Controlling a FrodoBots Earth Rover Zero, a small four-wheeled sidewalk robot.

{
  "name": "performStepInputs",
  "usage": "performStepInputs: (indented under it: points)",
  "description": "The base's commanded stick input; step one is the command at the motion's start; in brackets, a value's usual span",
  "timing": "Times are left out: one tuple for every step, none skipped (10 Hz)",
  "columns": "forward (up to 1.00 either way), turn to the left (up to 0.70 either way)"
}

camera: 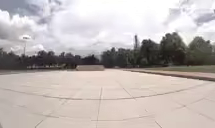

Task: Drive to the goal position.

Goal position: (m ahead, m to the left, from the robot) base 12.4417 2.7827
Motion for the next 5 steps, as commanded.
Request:
performStepInputs:
  points:
    - [1.0, 0.02]
    - [1.0, 0.02]
    - [1.0, 0.02]
    - [1.0, 0.02]
    - [1.0, 0.02]
